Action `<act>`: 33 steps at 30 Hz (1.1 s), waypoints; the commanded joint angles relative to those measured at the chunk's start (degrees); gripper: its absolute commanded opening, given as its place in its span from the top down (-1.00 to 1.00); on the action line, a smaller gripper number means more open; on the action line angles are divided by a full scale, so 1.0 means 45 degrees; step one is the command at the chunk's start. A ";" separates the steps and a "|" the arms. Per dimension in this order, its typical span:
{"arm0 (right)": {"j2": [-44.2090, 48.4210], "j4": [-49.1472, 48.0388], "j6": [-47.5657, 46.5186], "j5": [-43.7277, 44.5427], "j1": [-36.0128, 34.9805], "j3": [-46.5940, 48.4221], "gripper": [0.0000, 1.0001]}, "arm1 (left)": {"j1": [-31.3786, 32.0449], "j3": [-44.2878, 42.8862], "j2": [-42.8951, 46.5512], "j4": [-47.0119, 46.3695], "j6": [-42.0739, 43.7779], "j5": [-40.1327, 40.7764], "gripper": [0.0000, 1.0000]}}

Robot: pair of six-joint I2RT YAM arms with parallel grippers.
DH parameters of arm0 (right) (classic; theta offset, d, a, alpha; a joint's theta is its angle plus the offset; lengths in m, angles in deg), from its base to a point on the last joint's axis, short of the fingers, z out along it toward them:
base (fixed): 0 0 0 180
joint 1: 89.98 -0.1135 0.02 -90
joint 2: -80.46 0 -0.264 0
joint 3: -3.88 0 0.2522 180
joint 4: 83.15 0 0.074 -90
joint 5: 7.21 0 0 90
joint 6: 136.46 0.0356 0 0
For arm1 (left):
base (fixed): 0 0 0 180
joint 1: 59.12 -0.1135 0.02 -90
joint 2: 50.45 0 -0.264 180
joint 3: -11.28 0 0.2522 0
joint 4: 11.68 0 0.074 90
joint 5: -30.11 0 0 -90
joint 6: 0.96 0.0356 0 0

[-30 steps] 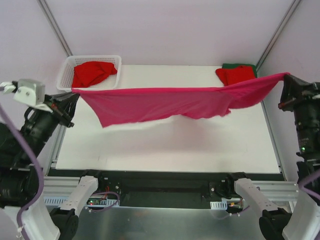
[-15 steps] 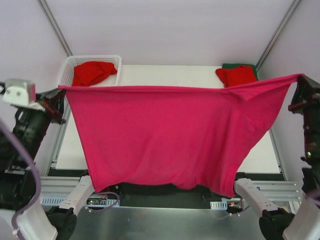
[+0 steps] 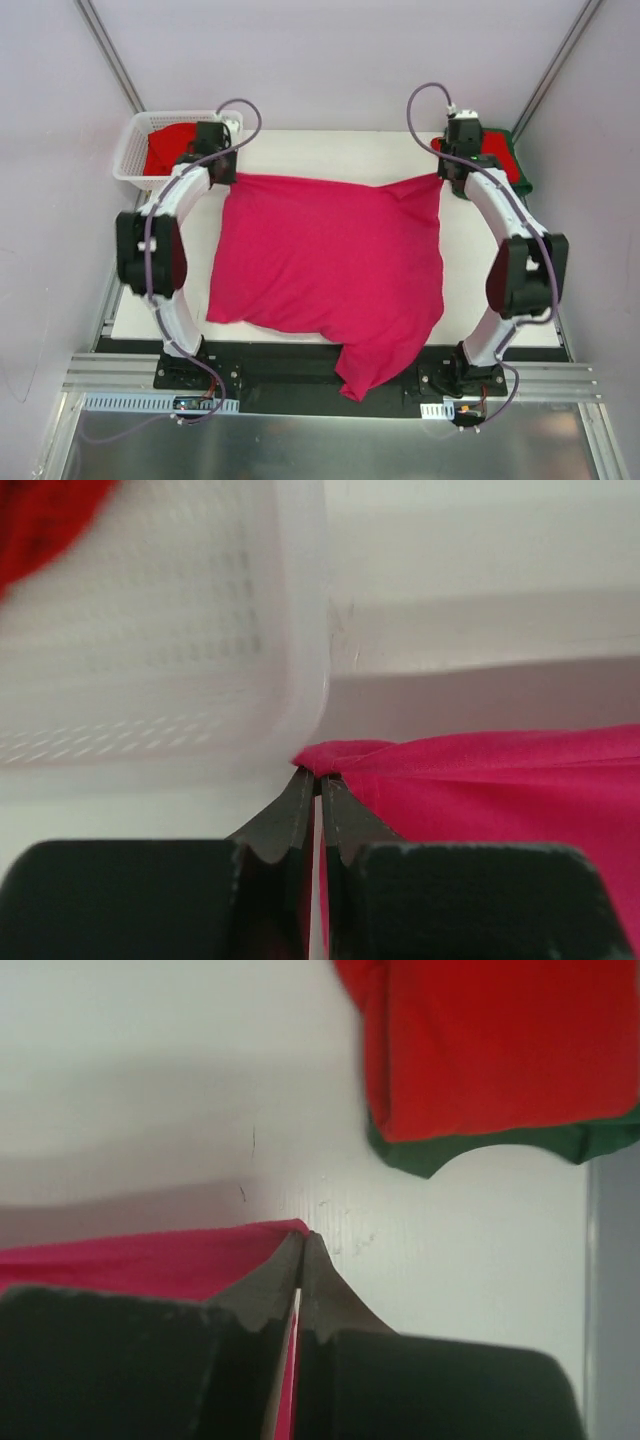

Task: Fold and stack the t-shirts
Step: Flatten out the tshirt

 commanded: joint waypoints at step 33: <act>-0.1778 -0.1123 0.0568 -0.0325 0.0115 0.1903 -0.49 | 0.0462 -0.2447 -0.2639 -0.1131 0.0375 0.1742 -0.99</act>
